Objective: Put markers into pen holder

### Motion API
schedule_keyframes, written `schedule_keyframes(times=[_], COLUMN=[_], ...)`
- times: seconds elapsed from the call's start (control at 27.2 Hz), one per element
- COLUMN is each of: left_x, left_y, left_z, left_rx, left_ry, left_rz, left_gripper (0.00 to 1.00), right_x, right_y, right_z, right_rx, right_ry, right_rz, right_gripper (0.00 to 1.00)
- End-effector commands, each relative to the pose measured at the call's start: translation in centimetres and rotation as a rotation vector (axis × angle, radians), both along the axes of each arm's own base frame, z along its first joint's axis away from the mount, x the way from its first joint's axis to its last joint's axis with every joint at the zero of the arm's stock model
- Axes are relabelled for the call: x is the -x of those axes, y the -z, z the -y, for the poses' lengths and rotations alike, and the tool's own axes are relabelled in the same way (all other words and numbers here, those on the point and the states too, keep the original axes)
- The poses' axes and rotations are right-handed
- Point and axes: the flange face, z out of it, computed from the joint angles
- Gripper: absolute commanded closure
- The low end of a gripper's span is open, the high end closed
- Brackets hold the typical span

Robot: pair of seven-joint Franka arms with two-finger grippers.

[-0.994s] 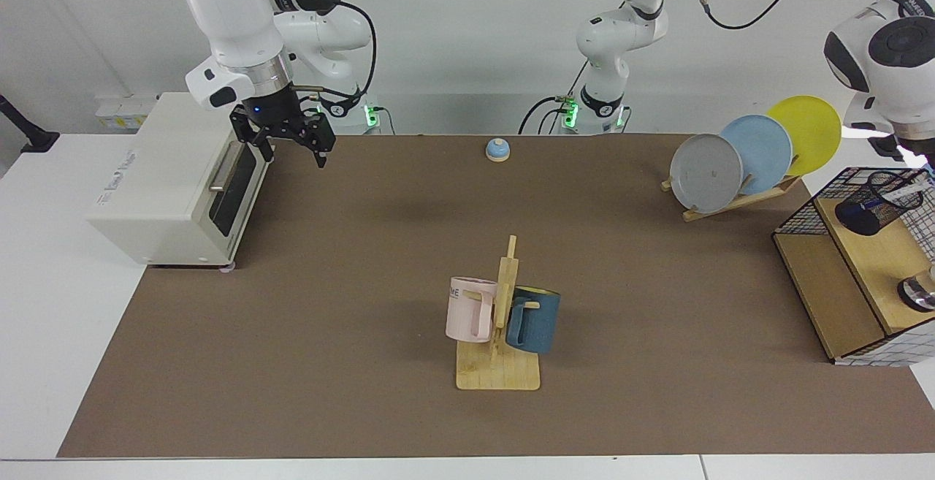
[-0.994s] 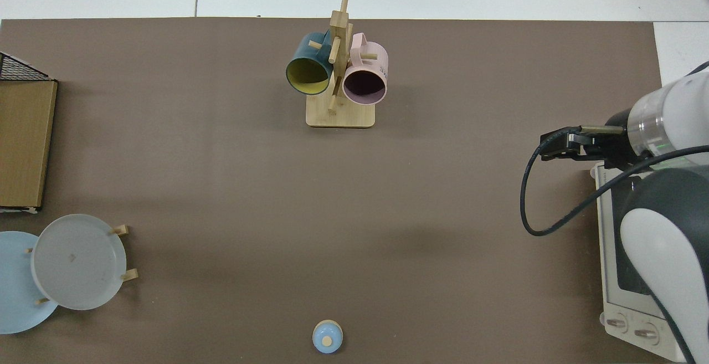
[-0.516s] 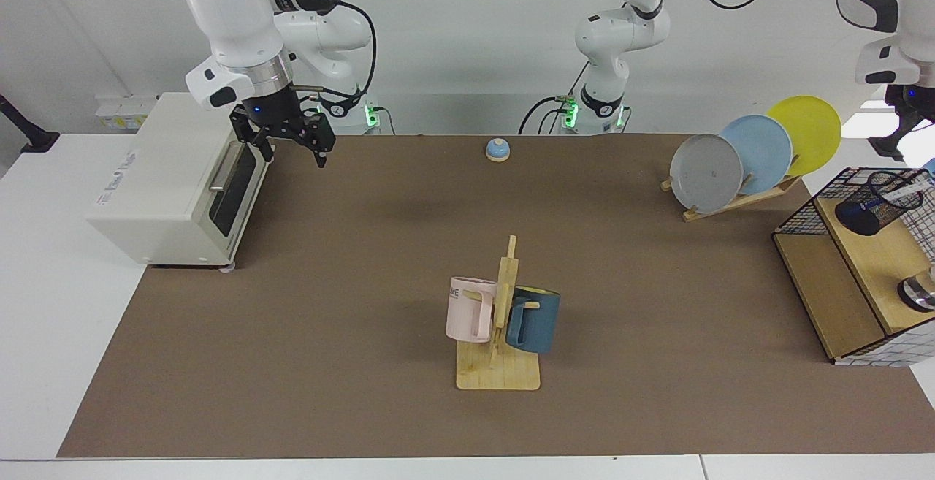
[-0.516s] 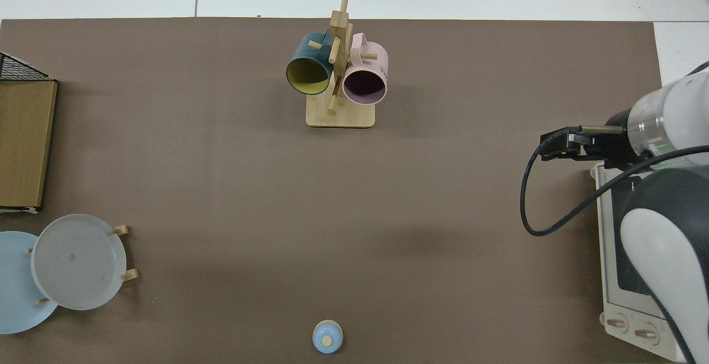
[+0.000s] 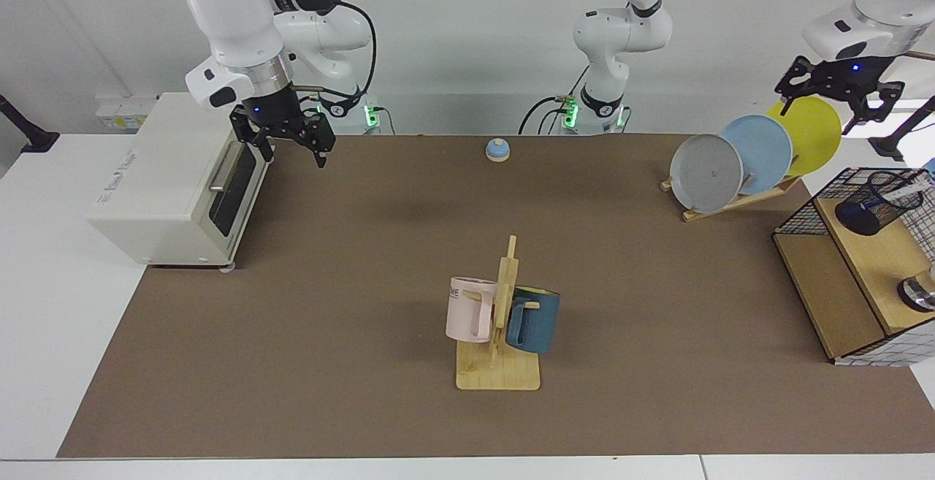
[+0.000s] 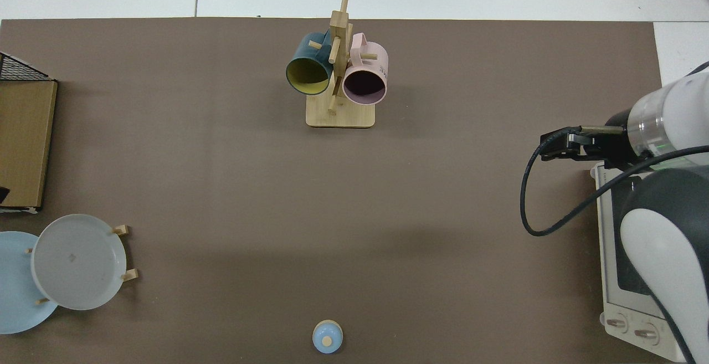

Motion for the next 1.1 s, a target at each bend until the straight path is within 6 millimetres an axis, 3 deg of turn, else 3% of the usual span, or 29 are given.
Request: schedule_keyframes(times=[0.0,0.15,0.29,0.88,1.07], left_x=[0.6,0.6,0.3,0.0,-0.7], left_y=[-0.4,-0.5,-0.3,-0.9,-0.3], left_z=[3.2,6.4,8.0,8.6,8.5], left_rx=[0.035,0.049,0.059,0.090,0.084], left_ry=[-0.103,-0.150,-0.191,-0.236,-0.230], left_rz=[-0.012,-0.003,0.000,0.047,0.045], left_gripper=[0.00,0.00,0.00,0.00,0.00], right_x=[0.0,0.0,0.0,0.0,-0.1], right_y=[-0.3,-0.3,-0.3,-0.3,-0.2], right_z=[0.1,0.1,0.1,0.1,0.1], right_rx=[-0.012,-0.012,-0.012,-0.012,-0.012], right_ry=[0.021,0.021,0.021,0.021,0.021], right_rz=[0.010,0.010,0.010,0.010,0.009], right_gripper=[0.00,0.00,0.00,0.00,0.00])
